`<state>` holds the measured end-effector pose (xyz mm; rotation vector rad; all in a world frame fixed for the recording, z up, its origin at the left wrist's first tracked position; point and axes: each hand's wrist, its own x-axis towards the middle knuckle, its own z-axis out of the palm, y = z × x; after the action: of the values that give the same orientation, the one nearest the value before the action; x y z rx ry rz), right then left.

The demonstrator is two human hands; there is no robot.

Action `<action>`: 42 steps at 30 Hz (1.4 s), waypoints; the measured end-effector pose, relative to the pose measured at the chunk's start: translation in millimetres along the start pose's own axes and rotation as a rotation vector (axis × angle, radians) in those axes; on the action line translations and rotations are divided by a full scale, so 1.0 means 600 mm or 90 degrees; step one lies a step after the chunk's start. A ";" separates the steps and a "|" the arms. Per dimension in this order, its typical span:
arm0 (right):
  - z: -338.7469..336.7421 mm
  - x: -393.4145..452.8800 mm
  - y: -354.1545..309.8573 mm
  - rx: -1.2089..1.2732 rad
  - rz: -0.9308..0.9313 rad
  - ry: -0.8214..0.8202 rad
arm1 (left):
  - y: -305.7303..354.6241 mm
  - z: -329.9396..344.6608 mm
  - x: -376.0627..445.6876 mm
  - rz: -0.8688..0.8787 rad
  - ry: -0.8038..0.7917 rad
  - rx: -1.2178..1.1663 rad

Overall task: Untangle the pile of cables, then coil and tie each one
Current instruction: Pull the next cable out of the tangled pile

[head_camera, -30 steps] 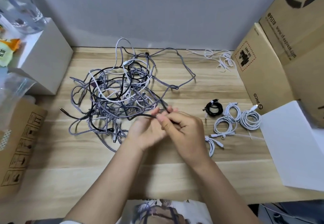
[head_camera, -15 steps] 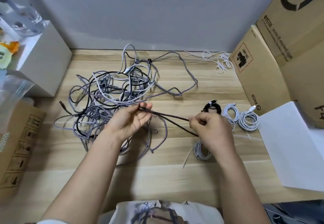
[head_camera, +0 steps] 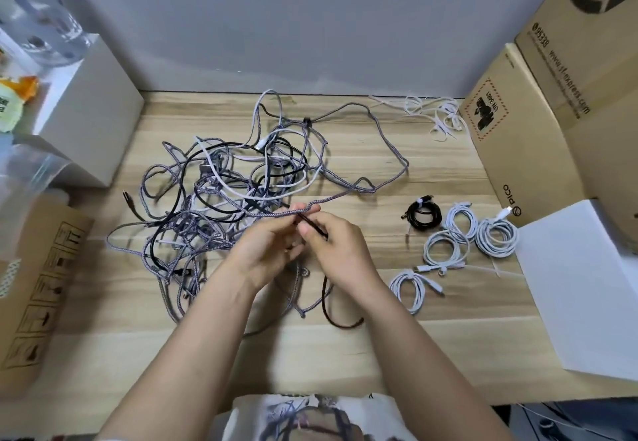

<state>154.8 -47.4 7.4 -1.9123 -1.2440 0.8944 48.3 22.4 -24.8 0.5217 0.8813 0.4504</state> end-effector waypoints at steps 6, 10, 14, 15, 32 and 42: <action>-0.023 0.012 -0.027 0.005 -0.053 0.102 | 0.050 -0.002 0.044 -0.069 0.039 -0.045; -0.063 -0.002 -0.066 0.165 -0.109 0.145 | 0.085 -0.017 0.075 -0.057 0.089 -0.077; -0.108 -0.020 -0.094 0.318 -0.160 0.145 | 0.128 -0.028 0.095 0.013 0.122 -0.097; -0.112 -0.023 -0.096 0.339 -0.175 0.139 | 0.136 -0.029 0.098 0.027 0.134 -0.099; 0.021 0.096 -0.005 0.197 0.137 -0.094 | 0.099 0.009 0.060 0.043 0.064 0.106; -0.019 0.061 -0.053 0.104 -0.008 0.043 | 0.128 0.005 0.067 -0.037 0.069 0.098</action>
<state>160.9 -5.1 32.9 -1.7895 -1.1077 0.8899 61.4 105.0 -1.5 0.6149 1.0380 0.3626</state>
